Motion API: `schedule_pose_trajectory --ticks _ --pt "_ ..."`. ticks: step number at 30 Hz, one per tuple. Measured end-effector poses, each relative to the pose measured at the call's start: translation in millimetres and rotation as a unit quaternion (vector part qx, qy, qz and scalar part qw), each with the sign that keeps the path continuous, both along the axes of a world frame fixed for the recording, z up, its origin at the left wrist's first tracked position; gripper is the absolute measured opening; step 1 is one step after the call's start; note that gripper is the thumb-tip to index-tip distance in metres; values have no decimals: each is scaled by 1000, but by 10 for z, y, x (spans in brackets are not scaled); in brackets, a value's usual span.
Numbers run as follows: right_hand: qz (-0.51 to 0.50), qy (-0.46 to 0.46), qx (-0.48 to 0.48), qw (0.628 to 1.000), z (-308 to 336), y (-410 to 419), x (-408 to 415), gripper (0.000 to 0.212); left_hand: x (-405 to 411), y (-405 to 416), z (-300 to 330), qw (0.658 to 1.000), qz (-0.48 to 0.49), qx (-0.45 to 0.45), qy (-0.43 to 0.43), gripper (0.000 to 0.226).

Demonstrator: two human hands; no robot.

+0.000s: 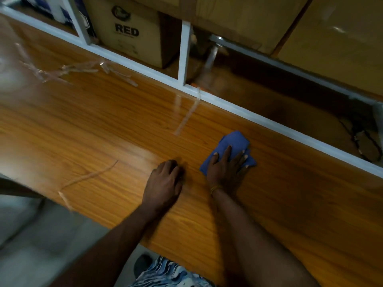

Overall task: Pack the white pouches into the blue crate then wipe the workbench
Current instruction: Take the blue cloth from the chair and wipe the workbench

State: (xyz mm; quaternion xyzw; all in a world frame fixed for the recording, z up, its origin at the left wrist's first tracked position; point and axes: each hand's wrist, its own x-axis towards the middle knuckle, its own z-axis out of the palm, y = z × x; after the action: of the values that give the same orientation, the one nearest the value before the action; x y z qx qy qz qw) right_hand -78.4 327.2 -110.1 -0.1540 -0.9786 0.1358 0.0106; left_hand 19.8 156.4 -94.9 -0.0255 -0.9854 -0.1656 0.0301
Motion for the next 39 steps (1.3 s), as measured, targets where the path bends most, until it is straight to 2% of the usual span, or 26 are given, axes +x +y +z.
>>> schedule_pose_trajectory --ticks 5,11,16,22,30,39 --pt "69 58 18 996 -108 -61 -609 58 -281 -14 -82 1000 16 8 21 34" --pt "203 41 52 977 -69 -125 -1238 60 -512 -29 -104 999 33 21 30 32" --pt "346 54 65 934 -52 -212 -1598 61 -485 -28 -118 998 35 36 27 29" --pt "485 28 59 872 2 -401 -1717 63 -359 -61 -67 996 74 44 27 31" --pt "509 31 41 859 12 -787 -1100 63 141 -261 -71 996 84 28 19 32" --pt "474 24 42 879 43 -1273 -142 62 690 -467 -38 989 103 75 79 23"
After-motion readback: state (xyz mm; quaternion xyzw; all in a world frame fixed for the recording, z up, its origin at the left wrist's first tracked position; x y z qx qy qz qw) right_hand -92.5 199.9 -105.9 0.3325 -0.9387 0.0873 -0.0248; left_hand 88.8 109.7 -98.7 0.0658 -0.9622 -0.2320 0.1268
